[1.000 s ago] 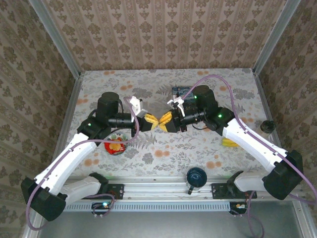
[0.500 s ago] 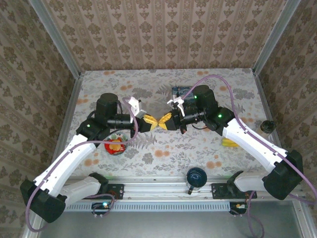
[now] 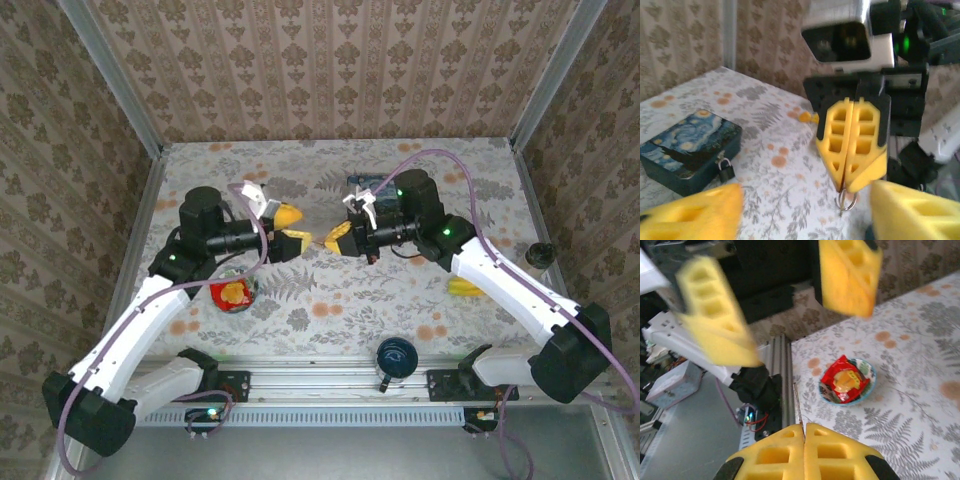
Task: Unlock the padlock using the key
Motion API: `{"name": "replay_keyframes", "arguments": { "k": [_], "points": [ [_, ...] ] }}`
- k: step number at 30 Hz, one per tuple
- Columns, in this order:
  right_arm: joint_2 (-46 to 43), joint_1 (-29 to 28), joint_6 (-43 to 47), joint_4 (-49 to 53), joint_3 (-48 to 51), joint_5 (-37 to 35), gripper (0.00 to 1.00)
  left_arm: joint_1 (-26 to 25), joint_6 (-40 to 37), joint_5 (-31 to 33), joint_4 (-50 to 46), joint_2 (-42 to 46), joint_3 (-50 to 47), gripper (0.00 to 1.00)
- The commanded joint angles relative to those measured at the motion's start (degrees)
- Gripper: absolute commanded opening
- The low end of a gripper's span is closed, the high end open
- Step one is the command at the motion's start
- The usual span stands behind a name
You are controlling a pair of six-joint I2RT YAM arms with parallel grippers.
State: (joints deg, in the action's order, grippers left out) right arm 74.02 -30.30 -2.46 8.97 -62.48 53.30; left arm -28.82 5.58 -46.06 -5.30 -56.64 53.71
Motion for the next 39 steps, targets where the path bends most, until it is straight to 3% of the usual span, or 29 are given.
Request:
{"name": "replay_keyframes", "arguments": {
  "k": [1,3,6,10,15,21,31,39],
  "points": [
    [-2.1,1.8,-4.5,-1.8,2.5,-5.7,0.0,0.1,7.3,12.3,4.9,1.5,-1.1,0.86],
    [-2.7,3.0,-6.6,-0.8,3.5,-11.3,0.0,-0.3,9.0,17.9,4.7,1.0,-1.5,0.99],
    [-3.0,5.7,-10.6,2.4,4.4,-19.3,0.0,-2.8,9.7,26.7,5.2,-0.9,-1.8,1.0],
    [-2.9,10.1,-14.4,8.7,5.3,-29.0,0.0,-10.1,9.4,41.2,5.9,-7.2,-0.1,1.0],
    [-4.0,17.7,-18.7,11.0,9.4,-30.4,0.0,-14.2,15.3,51.8,6.0,-19.2,4.0,0.99],
    [-6.9,25.5,-22.2,13.1,14.3,-34.7,0.0,-17.5,18.6,54.2,10.9,-33.4,9.3,0.81],
    [-11.5,29.9,-23.6,16.3,16.9,-42.1,0.0,-23.5,18.1,51.9,6.4,-56.5,27.3,0.74],
    [-14.4,30.0,-23.8,17.0,17.3,-44.0,0.0,-24.2,19.5,54.3,-0.3,-66.2,36.2,0.69]
  ]
}}
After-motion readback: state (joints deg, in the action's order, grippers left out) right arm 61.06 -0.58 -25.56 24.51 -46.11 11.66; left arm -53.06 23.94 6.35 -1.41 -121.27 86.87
